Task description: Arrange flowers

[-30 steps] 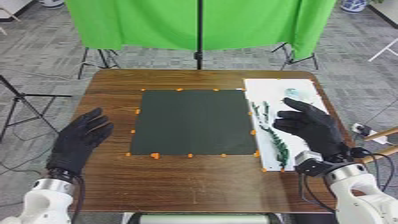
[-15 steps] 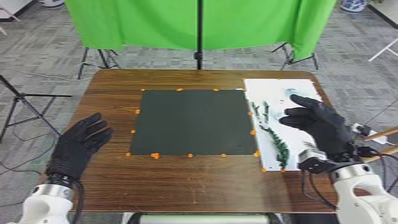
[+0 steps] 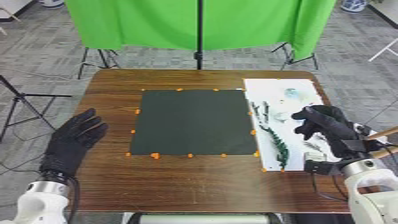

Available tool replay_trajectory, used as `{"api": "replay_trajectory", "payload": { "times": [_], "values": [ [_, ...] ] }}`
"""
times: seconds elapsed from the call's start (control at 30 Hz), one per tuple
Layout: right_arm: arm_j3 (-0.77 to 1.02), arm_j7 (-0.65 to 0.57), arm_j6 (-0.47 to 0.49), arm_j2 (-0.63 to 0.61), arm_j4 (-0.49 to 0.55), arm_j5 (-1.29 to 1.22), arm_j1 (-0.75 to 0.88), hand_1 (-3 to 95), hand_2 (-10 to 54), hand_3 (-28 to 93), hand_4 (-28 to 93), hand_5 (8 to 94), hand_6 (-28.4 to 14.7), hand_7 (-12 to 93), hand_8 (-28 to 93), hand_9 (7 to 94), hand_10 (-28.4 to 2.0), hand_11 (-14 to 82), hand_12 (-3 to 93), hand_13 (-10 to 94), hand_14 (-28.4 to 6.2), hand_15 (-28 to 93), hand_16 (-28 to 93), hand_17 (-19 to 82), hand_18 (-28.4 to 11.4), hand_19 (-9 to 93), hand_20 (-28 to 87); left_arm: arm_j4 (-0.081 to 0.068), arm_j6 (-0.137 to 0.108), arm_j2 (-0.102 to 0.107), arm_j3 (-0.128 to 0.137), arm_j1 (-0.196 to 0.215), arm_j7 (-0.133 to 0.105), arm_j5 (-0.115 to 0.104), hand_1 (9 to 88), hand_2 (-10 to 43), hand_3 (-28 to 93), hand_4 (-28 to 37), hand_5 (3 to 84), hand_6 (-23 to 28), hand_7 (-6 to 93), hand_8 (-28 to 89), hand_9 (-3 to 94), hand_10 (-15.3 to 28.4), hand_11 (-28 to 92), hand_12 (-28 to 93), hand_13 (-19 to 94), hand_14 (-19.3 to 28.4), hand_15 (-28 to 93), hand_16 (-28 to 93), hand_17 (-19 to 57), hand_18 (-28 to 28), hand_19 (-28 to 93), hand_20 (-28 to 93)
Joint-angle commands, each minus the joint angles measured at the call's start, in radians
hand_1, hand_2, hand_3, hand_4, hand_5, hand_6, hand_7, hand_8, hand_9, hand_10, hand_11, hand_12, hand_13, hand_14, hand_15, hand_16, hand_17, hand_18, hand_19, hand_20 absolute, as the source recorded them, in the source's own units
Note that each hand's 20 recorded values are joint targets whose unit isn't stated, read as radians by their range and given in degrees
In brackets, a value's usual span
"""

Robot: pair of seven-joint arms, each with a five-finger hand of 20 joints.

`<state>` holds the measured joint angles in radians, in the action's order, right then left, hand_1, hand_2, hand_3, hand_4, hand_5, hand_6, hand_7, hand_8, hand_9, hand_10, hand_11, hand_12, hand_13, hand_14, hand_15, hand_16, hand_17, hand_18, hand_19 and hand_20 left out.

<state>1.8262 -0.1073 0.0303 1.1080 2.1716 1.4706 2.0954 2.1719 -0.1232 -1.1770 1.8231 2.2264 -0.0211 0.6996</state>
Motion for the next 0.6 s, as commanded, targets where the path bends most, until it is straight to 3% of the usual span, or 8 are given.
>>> {"api": "replay_trajectory", "payload": {
  "times": [0.03, 0.07, 0.17, 0.23, 0.37, 0.43, 0.47, 0.6],
  "values": [
    [-0.094, -0.231, 0.107, -0.237, -0.034, 0.5, -0.073, 44.2, -9.5, 39, -28, 78.6, -0.2, 55, -19, 84.4, -11.7, 64.3, 37.8, 76, -12.6, 81, 33, 33, -18.0, 78, 29, 0.005, -0.013, -0.009, -0.011, 0.044, -0.004, -0.008, 33.3, 1.1, 72, -28.2, 37.6, 5.0, 32.7, -16, 35.5, 14.8, 36, 10, 30, 17.4, 49, -8, -4.6, 22.1, 62, -5],
    [-0.093, -0.282, 0.208, -0.234, -0.037, 0.479, -0.093, 42.9, -9.5, 36, -28, 81.1, -0.4, 55, -18, 86.1, -11.8, 64.6, 38.1, 78, -12.8, 82, 34, 35, -18.5, 79, 29, 0.003, -0.01, -0.006, -0.015, 0.036, 0.0, -0.008, 33.3, 1.1, 72, -28.2, 37.7, 5.0, 32.7, -16, 35.6, 14.8, 36, 10, 30, 17.3, 49, -8, -4.6, 22.1, 62, -5],
    [-0.123, -0.35, 0.224, -0.237, -0.031, 0.494, -0.082, 39.4, -9.3, 28, -25, 83.2, -1.0, 54, -17, 87.3, -12.4, 64.7, 38.7, 79, -13.5, 82, 34, 35, -19.2, 81, 28, -0.005, 0.021, 0.005, -0.026, 0.01, 0.006, 0.002, 33.2, 1.1, 72, -28.2, 37.6, 5.0, 32.7, -16, 35.5, 14.8, 36, 10, 30, 17.4, 49, -8, -4.6, 22.1, 62, -4],
    [-0.149, -0.385, 0.308, -0.238, -0.031, 0.56, -0.092, 34.7, -9.5, 33, -27, 83.3, -1.1, 54, -17, 87.3, -12.5, 64.6, 38.9, 79, -13.7, 82, 34, 35, -19.5, 82, 26, 0.002, 0.004, 0.002, -0.026, 0.027, -0.002, -0.005, 33.2, 1.2, 72, -28.2, 37.6, 5.0, 32.7, -16, 35.4, 14.7, 37, 10, 30, 17.4, 49, -8, -4.6, 22.1, 61, -4],
    [-0.198, -0.356, 0.1, -0.275, -0.041, 0.663, -0.058, 23.9, -9.5, 50, -28, 82.8, -1.0, 53, -17, 87.1, -12.3, 63.8, 38.5, 79, -13.4, 81, 34, 35, -19.4, 83, 25, 0.004, 0.006, -0.013, -0.015, 0.038, 0.002, 0.002, 33.1, 1.2, 72, -28.3, 37.7, 5.0, 32.5, -16, 35.5, 14.8, 37, 10, 29, 17.4, 49, -8, -4.6, 22.2, 61, -4],
    [-0.205, -0.367, 0.076, -0.284, -0.036, 0.677, -0.046, 17.3, -9.5, 62, -28, 84.6, -1.1, 53, -17, 88.7, -12.3, 64.3, 38.1, 80, -13.2, 82, 33, 36, -19.7, 84, 24, -0.002, 0.02, -0.019, -0.014, 0.024, 0.014, 0.01, 33.1, 1.2, 72, -28.3, 37.7, 5.0, 32.5, -16, 35.5, 14.8, 37, 10, 30, 17.4, 49, -8, -4.6, 22.2, 61, -4],
    [-0.21, -0.359, 0.078, -0.281, -0.039, 0.671, -0.049, 15.9, -9.5, 64, -28, 85.2, -1.1, 53, -17, 89.1, -12.2, 64.5, 38.2, 81, -13.2, 82, 34, 37, -19.8, 84, 24, -0.001, 0.006, 0.007, -0.02, 0.03, -0.007, -0.006, 33.1, 1.2, 72, -28.3, 37.6, 5.0, 32.5, -16, 35.5, 14.9, 37, 10, 30, 17.4, 49, -8, -4.6, 22.2, 61, -4],
    [-0.237, -0.377, 0.157, -0.281, -0.039, 0.643, -0.06, 15.7, -9.5, 64, -28, 85.3, -1.1, 53, -16, 89.2, -12.4, 64.6, 38.8, 81, -13.2, 82, 34, 37, -19.9, 85, 24, 0.001, 0.002, -0.003, -0.012, 0.039, 0.0, -0.004, 33.1, 1.2, 72, -28.2, 37.6, 5.0, 32.6, -16, 35.6, 14.8, 37, 10, 30, 17.4, 49, -8, -4.6, 22.1, 61, -4]
  ]
}}
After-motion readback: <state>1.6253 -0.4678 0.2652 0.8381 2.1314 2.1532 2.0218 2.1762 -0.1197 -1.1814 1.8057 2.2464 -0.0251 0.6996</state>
